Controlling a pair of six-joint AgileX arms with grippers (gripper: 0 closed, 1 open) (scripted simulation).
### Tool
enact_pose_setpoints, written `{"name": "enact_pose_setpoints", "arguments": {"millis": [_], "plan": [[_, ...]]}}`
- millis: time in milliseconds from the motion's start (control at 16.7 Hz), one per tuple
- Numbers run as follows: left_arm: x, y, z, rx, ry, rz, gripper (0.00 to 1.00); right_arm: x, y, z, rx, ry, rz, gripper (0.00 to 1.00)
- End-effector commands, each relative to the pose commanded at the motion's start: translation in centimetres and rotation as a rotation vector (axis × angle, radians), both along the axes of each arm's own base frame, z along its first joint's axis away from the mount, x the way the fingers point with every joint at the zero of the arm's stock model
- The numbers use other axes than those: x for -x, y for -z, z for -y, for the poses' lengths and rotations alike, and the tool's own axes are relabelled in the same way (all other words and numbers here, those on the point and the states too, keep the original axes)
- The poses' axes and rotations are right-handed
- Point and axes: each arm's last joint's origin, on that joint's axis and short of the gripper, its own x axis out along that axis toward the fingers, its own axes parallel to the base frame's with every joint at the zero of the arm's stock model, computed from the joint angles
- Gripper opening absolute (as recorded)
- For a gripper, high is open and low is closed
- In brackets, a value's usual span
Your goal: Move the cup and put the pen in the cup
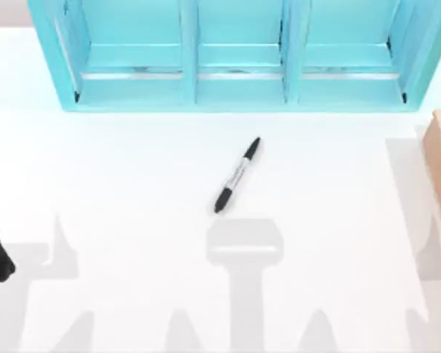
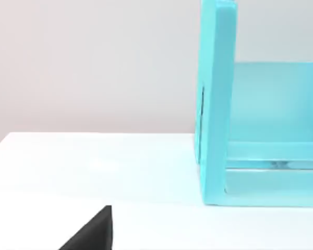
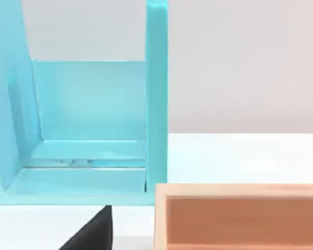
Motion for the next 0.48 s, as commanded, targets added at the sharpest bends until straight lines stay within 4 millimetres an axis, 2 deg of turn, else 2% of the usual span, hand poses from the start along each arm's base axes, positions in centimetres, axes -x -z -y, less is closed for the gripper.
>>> {"name": "enact_pose_setpoints", "arguments": {"millis": [240,480], "plan": [[0.0,0.0,0.0,0.0,0.0,0.0,1.0,-0.1,-0.2,0.1,0.007,0.008,-0.034,1.0],[0.0,0.0,0.0,0.0,0.0,0.0,1.0,-0.5,-2.1,0.5,0.039,0.041,-0.221,1.0]]}}
